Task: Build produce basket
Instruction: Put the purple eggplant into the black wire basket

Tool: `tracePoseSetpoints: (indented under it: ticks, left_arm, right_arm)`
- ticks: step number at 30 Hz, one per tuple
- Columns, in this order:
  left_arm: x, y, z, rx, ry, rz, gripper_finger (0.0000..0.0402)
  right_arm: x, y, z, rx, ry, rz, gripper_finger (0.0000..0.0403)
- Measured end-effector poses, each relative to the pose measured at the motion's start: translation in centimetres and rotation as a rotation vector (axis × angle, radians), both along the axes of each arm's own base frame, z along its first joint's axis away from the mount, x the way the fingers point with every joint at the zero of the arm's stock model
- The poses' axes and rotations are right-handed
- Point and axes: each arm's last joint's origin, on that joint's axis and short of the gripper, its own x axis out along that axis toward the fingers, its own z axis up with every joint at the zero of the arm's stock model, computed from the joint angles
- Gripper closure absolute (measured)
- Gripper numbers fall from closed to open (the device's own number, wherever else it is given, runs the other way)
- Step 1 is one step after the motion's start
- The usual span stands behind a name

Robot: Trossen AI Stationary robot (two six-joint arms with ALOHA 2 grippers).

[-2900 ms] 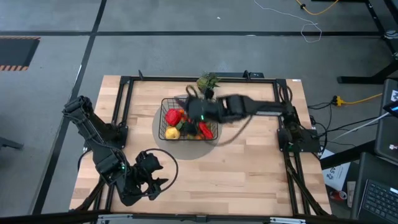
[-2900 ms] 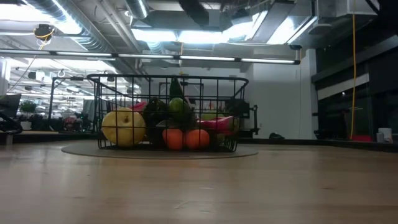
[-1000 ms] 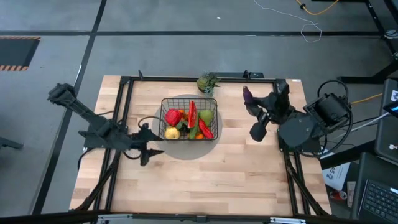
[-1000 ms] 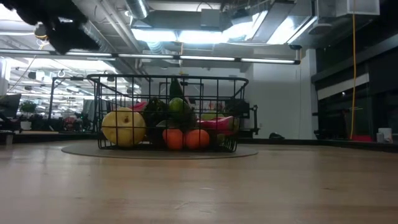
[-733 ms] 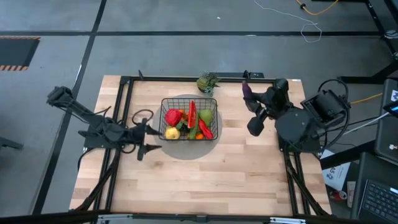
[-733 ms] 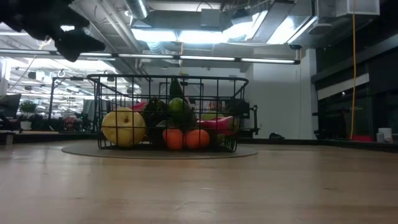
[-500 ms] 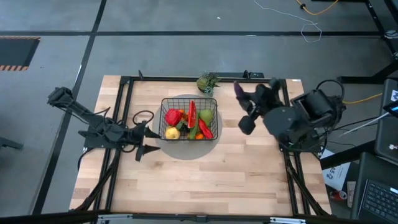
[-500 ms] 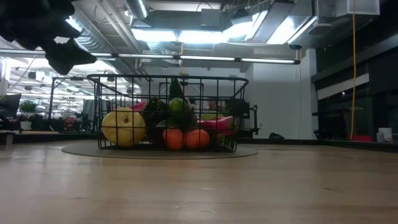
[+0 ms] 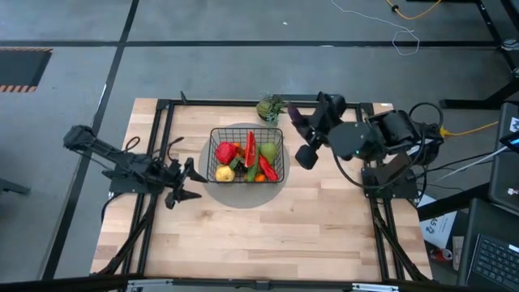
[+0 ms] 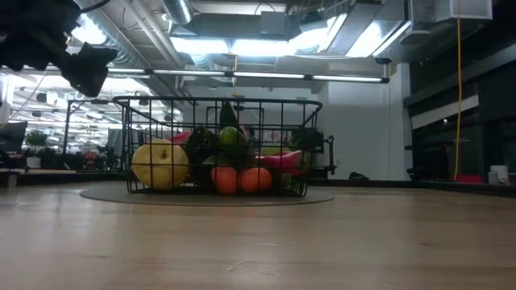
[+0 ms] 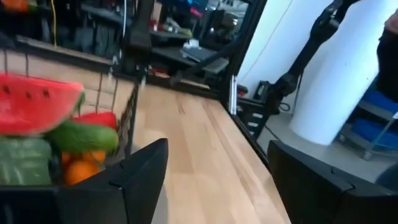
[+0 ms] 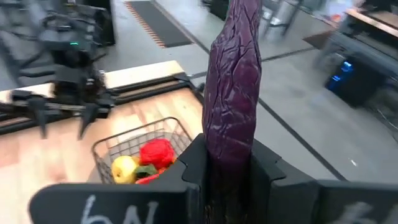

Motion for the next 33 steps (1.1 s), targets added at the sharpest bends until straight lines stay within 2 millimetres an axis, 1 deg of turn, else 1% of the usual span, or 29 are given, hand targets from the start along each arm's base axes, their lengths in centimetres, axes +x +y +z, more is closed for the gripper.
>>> tracePoseSetpoints:
  ticks: [3, 6, 10, 12, 17, 22, 26, 30, 33]
  left_arm:
    - [-0.1, 0.3, 0.2, 0.037, -0.026, 0.018, 0.0131]
    - [-0.2, 0.5, 0.3, 0.071, -0.050, 0.011, 0.0131]
    - [-0.3, 0.9, -0.1, 0.100, -0.017, 0.011, 0.0131]
    - [-0.5, 1.1, -0.3, 0.107, 0.000, 0.003, 0.0131]
    - [-1.1, 1.5, -0.4, 0.116, -0.020, -0.097, 0.0131]
    - [-1.2, 1.9, -0.7, 0.097, 0.021, -0.076, 0.0131]
    - [-1.1, 2.0, -0.8, 0.106, 0.027, -0.068, 0.0131]
    - [-1.1, 2.0, -0.8, 0.100, 0.029, -0.068, 0.0131]
    - [-1.1, 2.0, -0.8, 0.098, 0.029, -0.066, 0.0131]
  right_arm:
    - [0.7, -0.5, 0.1, 0.017, -0.001, 0.051, 0.0346]
    - [1.4, -1.2, 0.0, 0.026, 0.001, 0.063, 0.0346]
    - [2.1, -2.2, -0.3, 0.046, 0.014, 0.060, 0.0346]
    - [2.8, -2.7, -0.8, 0.063, 0.033, 0.072, 0.0346]
    - [5.0, -3.5, -1.8, 0.054, 0.072, 0.128, 0.0346]
    - [7.4, -4.8, -3.1, 0.067, 0.108, 0.204, 0.0346]
    - [8.4, -6.4, -4.0, 0.078, 0.146, 0.209, 0.0346]
    - [9.4, -8.0, -4.7, 0.137, 0.151, 0.258, 0.0346]
    - [10.5, -9.2, -5.8, 0.150, 0.186, 0.290, 0.0346]
